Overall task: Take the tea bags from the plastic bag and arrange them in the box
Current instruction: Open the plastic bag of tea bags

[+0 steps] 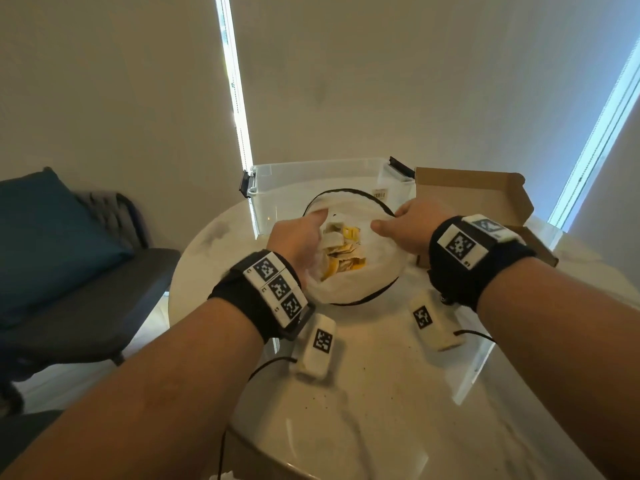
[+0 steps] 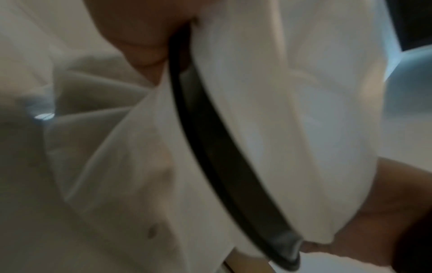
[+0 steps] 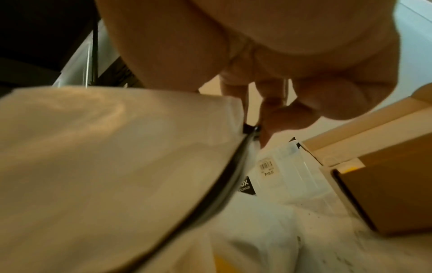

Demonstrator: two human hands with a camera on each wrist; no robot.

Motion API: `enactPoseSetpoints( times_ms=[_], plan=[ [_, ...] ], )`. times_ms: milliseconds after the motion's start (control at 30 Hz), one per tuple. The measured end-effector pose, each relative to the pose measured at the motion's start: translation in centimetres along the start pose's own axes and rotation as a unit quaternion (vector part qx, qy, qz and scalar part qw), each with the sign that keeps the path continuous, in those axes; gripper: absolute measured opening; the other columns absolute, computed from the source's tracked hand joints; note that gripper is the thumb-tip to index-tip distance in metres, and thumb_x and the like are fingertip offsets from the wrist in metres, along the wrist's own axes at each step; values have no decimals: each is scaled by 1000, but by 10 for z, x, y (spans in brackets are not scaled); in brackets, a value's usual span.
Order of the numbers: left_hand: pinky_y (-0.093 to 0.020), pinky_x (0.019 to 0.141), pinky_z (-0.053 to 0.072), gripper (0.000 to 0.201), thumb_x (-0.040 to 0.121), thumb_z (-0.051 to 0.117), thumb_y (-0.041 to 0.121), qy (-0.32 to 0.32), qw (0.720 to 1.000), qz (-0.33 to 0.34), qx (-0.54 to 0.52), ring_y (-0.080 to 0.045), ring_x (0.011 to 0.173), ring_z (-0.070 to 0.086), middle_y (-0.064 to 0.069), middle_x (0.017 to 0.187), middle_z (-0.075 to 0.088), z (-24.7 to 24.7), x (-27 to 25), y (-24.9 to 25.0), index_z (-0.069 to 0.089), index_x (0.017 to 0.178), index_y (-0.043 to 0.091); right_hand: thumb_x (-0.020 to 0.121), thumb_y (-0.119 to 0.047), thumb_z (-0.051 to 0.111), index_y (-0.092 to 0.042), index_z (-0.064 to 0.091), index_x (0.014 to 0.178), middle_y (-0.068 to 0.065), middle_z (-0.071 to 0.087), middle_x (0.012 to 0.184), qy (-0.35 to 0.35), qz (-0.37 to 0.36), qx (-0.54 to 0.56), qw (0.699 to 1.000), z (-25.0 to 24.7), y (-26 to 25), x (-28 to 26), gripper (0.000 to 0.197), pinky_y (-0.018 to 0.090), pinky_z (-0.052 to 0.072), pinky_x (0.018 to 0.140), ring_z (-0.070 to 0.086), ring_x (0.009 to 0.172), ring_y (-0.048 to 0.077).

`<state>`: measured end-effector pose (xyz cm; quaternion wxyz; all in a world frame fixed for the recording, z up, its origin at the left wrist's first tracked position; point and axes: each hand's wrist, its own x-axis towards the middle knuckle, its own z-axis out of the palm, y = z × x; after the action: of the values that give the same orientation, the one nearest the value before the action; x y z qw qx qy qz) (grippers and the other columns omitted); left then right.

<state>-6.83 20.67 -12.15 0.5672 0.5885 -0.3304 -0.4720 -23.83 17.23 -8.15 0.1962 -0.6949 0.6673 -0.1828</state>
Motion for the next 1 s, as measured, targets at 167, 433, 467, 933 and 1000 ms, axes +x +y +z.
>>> enactPoseSetpoints(
  times_ms=[167,433,467,933,1000],
  plan=[
    [-28,62,46,43,89,67,47,-16,1000,2,-6,-17,63,59,-4,76,63,5,6,4,67,111,10,96,-24,66,-9,64,114,10,67,109,-102,147,367,913,-11,-8,3,24,36,57,84,65,96,25],
    [-53,105,46,7,95,62,34,-52,997,31,38,-42,115,62,-22,121,67,2,14,0,68,94,30,105,-10,39,4,57,116,16,67,116,-183,161,652,718,-19,-4,-4,25,58,53,77,70,103,35],
    [-51,104,48,6,93,65,34,-56,998,15,15,-39,111,64,-20,117,68,-1,12,3,67,96,30,104,-9,38,5,54,120,25,65,119,-191,144,663,709,-17,-3,-5,27,59,52,84,66,109,41],
    [-52,65,61,44,103,41,30,-254,918,-150,-263,-45,59,69,-31,77,68,-29,9,26,61,108,-9,89,-21,46,-11,59,130,21,67,125,-230,103,690,679,3,16,13,44,58,45,105,63,117,43],
    [-51,80,59,42,100,48,35,-245,929,-145,-238,-42,81,71,-25,95,70,-29,13,17,60,118,0,87,-21,47,-11,58,131,21,66,126,-223,116,686,683,5,19,16,46,58,46,103,63,116,43]
  ],
)
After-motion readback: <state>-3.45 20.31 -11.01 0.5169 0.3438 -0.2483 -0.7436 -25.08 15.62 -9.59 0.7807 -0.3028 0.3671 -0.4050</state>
